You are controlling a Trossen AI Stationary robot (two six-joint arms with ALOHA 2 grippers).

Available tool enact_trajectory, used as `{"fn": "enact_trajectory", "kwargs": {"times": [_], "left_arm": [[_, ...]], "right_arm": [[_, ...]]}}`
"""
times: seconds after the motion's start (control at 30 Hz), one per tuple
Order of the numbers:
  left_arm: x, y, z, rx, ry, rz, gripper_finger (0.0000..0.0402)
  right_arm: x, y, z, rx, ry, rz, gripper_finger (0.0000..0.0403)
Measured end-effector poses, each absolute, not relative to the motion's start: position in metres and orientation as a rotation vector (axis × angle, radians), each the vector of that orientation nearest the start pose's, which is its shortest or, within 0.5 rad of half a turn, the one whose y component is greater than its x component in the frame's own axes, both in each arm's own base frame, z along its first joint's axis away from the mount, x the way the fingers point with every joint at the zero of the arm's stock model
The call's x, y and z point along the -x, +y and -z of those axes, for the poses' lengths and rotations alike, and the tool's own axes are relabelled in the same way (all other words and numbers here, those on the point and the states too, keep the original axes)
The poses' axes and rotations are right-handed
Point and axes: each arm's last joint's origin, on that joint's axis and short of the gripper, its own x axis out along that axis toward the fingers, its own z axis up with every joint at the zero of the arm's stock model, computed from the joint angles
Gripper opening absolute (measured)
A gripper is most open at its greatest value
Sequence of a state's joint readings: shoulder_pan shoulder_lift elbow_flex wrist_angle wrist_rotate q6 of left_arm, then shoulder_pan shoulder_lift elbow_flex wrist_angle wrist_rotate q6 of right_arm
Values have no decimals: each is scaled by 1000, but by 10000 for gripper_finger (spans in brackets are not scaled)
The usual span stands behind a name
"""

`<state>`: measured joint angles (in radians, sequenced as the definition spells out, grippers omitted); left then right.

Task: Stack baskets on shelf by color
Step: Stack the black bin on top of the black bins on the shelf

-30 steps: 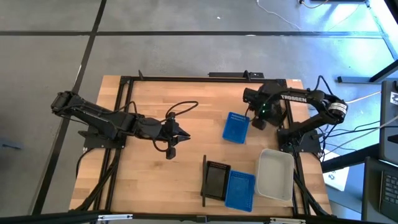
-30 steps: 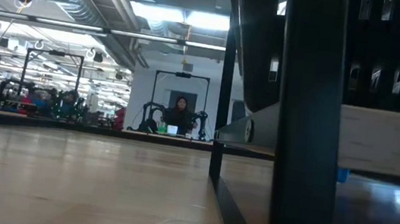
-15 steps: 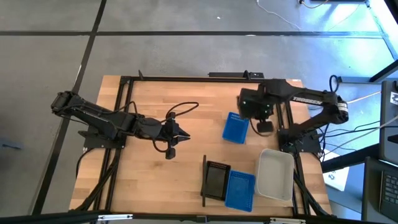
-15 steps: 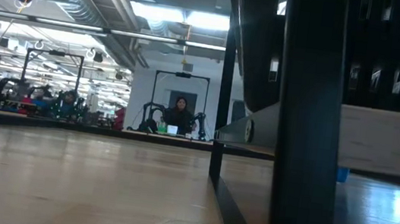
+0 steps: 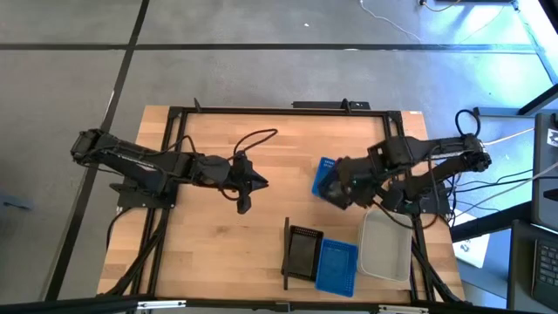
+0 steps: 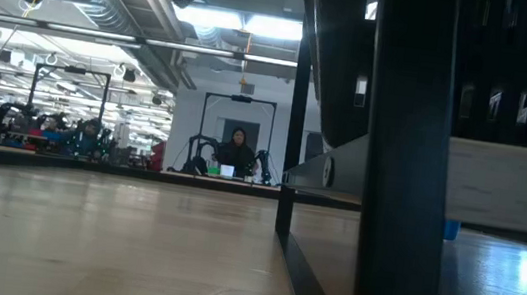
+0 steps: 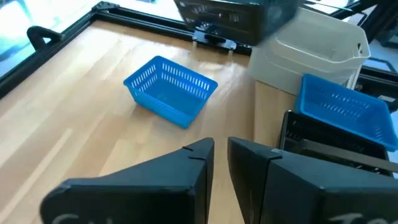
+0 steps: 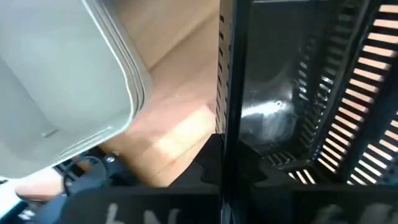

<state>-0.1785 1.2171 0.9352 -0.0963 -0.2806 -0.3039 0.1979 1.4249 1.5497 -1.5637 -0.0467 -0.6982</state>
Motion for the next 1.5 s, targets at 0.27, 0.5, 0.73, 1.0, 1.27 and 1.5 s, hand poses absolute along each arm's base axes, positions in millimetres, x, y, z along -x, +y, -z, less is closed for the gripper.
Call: {"fn": "enact_trajectory", "kwargs": {"times": [0.27, 0.5, 0.73, 1.0, 1.27, 1.5], "left_arm": [[-269, -27, -305, 241, 359, -128, 39], [-269, -24, -305, 210, 361, -124, 39], [-269, -26, -305, 153, 370, -67, 39], [-269, -27, -305, 98, 374, -22, 39], [-269, -27, -305, 52, 376, -12, 39], [-269, -27, -305, 51, 378, -13, 39]], "right_arm": [[-239, 79, -357, 806, 1081, -891, 1], [-265, 104, -342, 813, 986, -936, 1], [-285, 123, -316, 794, 1037, -981, 1], [-301, 134, -307, 754, 949, -1025, 1], [-309, 139, -298, 707, 939, -1046, 1], [-312, 139, -295, 728, 936, -1052, 7]]}}
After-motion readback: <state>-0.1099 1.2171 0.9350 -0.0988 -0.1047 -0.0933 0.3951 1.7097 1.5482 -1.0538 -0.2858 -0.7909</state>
